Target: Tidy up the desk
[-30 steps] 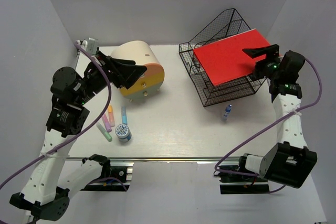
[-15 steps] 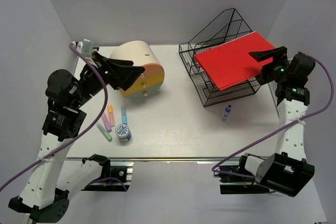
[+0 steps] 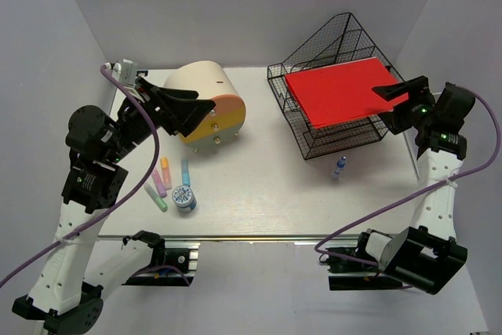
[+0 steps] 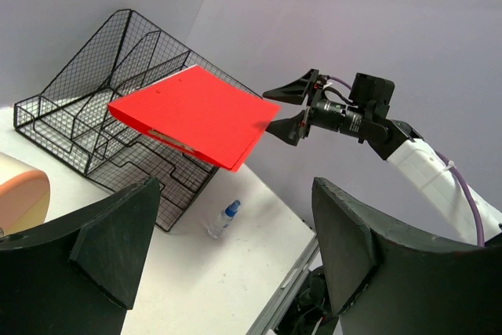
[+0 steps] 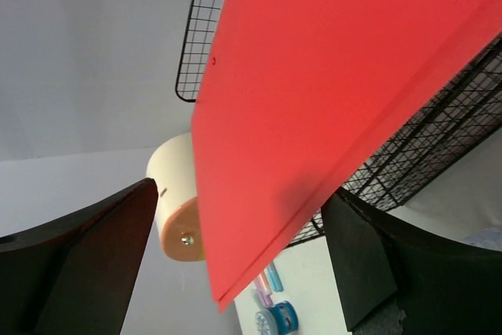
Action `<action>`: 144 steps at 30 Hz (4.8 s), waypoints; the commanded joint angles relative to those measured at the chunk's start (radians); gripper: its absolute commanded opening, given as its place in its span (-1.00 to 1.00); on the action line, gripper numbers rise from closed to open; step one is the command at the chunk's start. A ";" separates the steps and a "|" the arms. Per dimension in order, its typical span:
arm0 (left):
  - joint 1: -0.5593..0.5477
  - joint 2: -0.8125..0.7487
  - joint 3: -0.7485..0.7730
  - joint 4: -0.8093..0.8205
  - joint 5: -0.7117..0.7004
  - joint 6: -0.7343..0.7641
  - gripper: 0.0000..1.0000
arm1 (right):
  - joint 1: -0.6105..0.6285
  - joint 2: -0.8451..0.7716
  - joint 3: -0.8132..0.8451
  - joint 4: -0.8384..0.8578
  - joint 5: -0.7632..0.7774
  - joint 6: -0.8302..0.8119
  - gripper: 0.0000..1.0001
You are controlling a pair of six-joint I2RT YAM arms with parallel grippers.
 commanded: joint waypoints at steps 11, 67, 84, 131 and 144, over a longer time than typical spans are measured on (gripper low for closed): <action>-0.005 -0.024 -0.038 0.039 0.008 -0.003 0.77 | -0.053 -0.060 0.013 -0.070 0.001 -0.282 0.78; -0.137 0.048 -0.419 -0.119 -0.342 -0.235 0.90 | 0.800 -0.097 0.112 -0.238 -0.016 -1.353 0.42; -0.284 0.235 -0.236 -0.163 -0.870 -0.143 -0.34 | 0.901 -0.071 -0.030 -0.011 -0.004 -1.297 -1.00; -0.293 0.769 0.180 -0.466 -1.261 -0.114 0.03 | 0.893 -0.160 -0.055 0.029 0.082 -1.264 -0.67; -0.302 0.743 0.177 -0.421 -1.229 -0.094 -0.67 | 0.895 -0.169 -0.058 0.019 0.096 -1.264 -0.67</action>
